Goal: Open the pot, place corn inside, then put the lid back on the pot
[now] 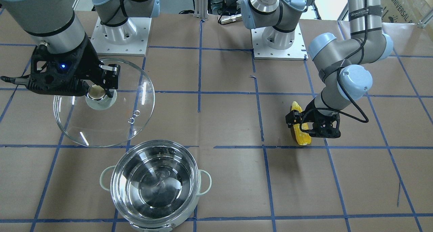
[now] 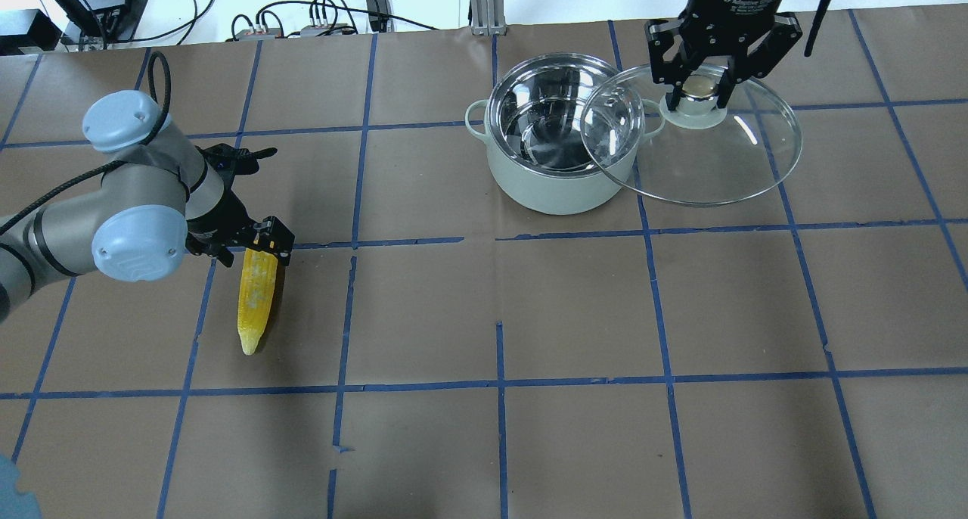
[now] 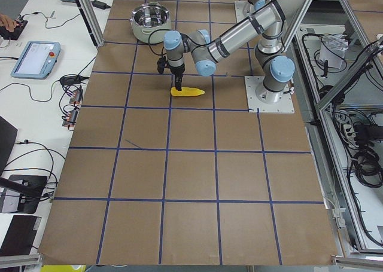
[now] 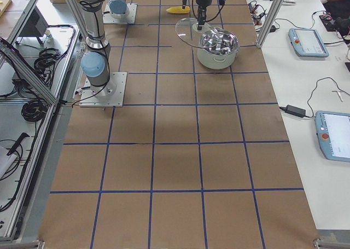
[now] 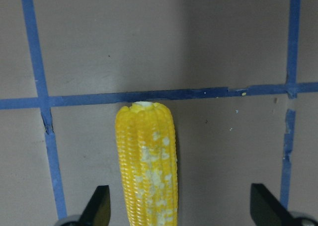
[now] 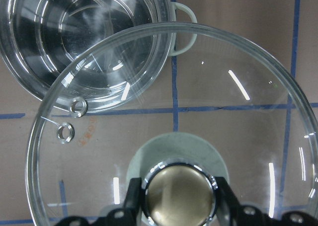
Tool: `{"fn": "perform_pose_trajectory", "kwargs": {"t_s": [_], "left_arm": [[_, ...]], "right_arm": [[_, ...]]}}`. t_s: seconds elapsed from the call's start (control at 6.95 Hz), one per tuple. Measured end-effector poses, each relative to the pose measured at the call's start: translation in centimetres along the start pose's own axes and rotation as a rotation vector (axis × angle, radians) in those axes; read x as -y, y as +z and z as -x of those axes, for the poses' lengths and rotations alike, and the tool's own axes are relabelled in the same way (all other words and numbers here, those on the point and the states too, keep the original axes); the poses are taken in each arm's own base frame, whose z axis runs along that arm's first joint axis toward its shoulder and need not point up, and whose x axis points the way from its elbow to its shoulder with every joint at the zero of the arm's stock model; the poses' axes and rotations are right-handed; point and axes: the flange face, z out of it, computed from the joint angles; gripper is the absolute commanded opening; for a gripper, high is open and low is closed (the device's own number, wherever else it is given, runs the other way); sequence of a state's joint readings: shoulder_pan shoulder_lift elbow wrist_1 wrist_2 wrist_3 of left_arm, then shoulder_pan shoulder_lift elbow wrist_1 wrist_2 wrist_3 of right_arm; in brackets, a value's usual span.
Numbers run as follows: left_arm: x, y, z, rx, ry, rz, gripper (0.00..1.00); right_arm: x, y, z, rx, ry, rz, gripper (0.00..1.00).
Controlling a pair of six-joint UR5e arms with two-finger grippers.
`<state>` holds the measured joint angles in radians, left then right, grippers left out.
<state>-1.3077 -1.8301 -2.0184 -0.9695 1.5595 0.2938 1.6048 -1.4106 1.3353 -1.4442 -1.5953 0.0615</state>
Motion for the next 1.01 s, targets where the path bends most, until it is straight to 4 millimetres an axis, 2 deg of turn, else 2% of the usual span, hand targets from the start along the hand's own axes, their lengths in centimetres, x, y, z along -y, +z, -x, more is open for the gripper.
{"fn": "perform_pose_trajectory", "kwargs": {"t_s": [0.14, 0.29, 0.43, 0.58, 0.86, 1.01], "left_arm": [[0.1, 1.8, 0.7, -0.003, -0.011, 0.001, 0.42], [0.2, 2.9, 1.1, 0.000, -0.019, -0.014, 0.17], [0.1, 3.2, 1.2, 0.005, -0.024, -0.027, 0.09], [0.0, 3.1, 1.1, 0.011, -0.026, -0.034, 0.08], [0.0, 1.5, 0.4, 0.009, -0.049, -0.045, 0.08], [0.7, 0.1, -0.8, -0.004, -0.078, -0.063, 0.08]], "right_arm": [[-1.5, -0.8, -0.3, -0.003, 0.001, -0.007, 0.32], [-2.7, -1.0, -0.3, -0.005, 0.000, -0.014, 0.33], [-3.2, -0.7, -0.2, -0.005, -0.002, -0.024, 0.34], [-3.3, -0.4, -0.1, -0.003, -0.009, -0.038, 0.34], [-3.8, 0.3, -0.7, -0.001, -0.017, -0.057, 0.34], [-4.3, 0.8, -1.3, 0.001, -0.007, -0.078, 0.34]]}}
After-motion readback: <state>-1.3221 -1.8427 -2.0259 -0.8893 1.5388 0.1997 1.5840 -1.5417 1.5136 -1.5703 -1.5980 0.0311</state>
